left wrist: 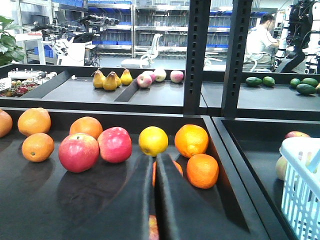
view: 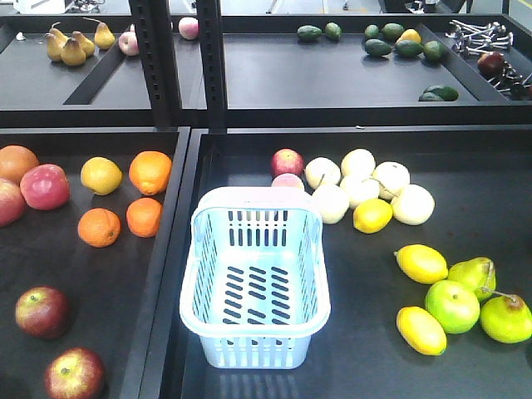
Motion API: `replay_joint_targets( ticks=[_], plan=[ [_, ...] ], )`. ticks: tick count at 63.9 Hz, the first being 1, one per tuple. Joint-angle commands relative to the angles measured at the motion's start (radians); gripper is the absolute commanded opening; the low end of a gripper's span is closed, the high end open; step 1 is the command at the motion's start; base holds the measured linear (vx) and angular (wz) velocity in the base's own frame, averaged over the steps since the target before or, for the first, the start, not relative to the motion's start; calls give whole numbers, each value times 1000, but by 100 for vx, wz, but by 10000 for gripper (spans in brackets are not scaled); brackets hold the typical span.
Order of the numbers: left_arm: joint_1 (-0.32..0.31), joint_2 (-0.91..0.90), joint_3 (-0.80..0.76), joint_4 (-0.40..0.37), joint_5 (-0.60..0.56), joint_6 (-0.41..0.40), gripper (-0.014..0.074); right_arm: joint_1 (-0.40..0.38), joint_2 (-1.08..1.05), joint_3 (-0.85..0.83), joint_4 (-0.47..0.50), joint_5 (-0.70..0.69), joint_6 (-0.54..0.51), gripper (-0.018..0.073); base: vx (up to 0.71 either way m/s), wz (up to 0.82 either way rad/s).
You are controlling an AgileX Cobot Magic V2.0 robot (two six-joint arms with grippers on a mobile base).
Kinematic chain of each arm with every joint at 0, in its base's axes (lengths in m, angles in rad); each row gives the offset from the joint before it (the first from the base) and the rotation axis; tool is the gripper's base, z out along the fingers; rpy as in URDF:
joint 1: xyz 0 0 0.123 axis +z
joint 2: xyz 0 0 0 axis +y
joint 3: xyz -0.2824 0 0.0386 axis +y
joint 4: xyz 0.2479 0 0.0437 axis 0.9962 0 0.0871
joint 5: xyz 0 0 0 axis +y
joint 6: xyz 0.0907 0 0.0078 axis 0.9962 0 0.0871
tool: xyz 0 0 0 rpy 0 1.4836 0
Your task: Pick three apples into basket with both arms
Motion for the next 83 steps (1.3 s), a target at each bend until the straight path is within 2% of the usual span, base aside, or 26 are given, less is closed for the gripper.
replay_joint_targets(
  ticks=[1, 83],
  plan=[
    [0, -15, 10, -1, -76, -6, -6, -6, -13, 14, -5, -70, 1, -6, 4, 0],
    [0, -15, 9, -2, -87, -9, -6, -6, -13, 14, -5, -70, 1, -6, 0, 0]
  ],
)
